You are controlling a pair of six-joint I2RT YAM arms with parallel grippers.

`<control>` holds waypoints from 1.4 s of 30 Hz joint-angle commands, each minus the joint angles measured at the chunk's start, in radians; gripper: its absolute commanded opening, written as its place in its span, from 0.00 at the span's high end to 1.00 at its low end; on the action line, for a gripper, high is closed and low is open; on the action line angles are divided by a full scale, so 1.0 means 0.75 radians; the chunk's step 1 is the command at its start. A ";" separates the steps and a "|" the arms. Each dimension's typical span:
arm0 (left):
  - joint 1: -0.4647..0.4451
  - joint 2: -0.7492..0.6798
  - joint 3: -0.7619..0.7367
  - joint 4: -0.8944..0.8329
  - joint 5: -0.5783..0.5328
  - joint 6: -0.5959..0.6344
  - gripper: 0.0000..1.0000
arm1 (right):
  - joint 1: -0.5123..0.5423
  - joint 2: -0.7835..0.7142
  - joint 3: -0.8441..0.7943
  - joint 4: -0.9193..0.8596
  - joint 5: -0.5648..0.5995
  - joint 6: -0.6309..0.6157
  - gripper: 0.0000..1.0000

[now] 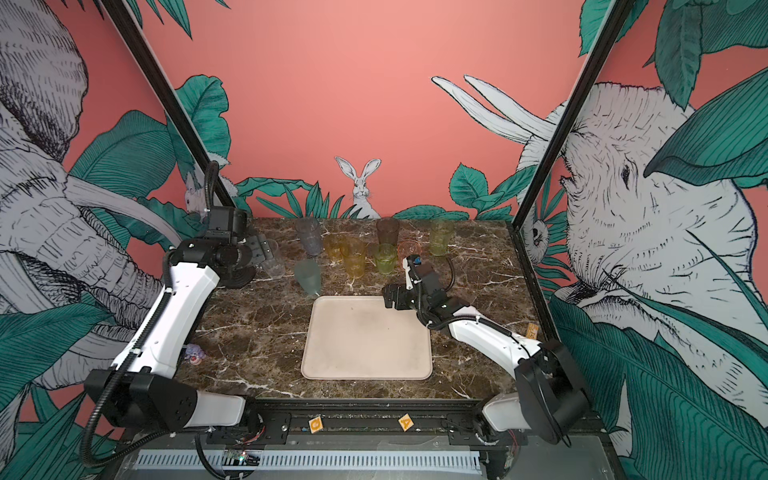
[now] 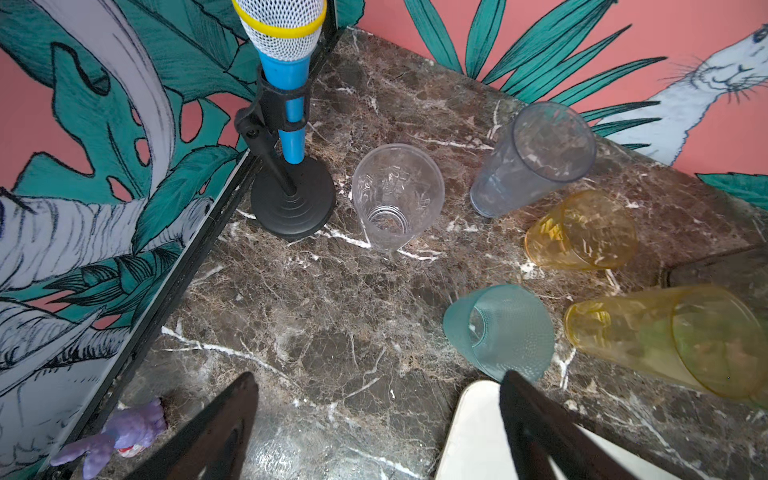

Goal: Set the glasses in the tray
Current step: 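Move the left gripper to the clear cup while the right gripper approaches the cups, then lower the left gripper around the clear cup's rim and close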

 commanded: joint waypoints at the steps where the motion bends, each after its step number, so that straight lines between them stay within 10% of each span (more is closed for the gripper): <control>1: 0.029 0.043 0.071 -0.051 -0.009 -0.044 0.08 | 0.038 0.032 0.019 0.075 0.079 -0.058 0.07; 29: 0.170 0.534 0.294 -0.050 0.064 -0.149 0.20 | 0.050 -0.023 -0.060 0.038 0.297 -0.143 0.02; 42: 0.225 0.631 0.320 0.025 0.134 -0.152 0.46 | 0.050 -0.008 -0.052 0.030 0.294 -0.144 0.02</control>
